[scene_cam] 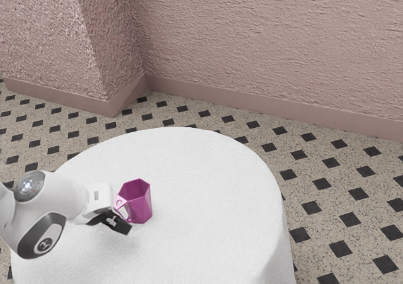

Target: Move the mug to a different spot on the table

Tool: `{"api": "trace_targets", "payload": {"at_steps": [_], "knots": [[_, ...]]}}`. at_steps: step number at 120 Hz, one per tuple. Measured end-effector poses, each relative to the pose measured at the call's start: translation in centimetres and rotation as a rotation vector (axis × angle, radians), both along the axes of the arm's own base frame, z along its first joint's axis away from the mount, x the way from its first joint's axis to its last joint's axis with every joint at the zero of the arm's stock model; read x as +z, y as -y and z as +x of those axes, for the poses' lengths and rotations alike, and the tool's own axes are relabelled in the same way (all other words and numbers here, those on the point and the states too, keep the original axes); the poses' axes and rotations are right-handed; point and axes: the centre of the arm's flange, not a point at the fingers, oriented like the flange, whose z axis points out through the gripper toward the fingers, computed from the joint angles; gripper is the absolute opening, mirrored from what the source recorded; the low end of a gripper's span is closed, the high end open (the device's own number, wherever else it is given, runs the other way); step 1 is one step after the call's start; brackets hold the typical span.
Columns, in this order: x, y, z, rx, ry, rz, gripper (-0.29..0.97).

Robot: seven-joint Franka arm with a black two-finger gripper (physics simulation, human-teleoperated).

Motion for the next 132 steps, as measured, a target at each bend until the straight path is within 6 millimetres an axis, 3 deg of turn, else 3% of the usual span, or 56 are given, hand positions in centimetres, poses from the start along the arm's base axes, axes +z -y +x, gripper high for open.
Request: {"api": "trace_targets", "payload": {"at_steps": [64, 132], "knots": [[1.0, 0.0, -0.3, 0.038, 0.014, -0.024, 0.68], [4.5, -0.7, 0.2, 0.072, 0.096, -0.039, 0.68]]}}
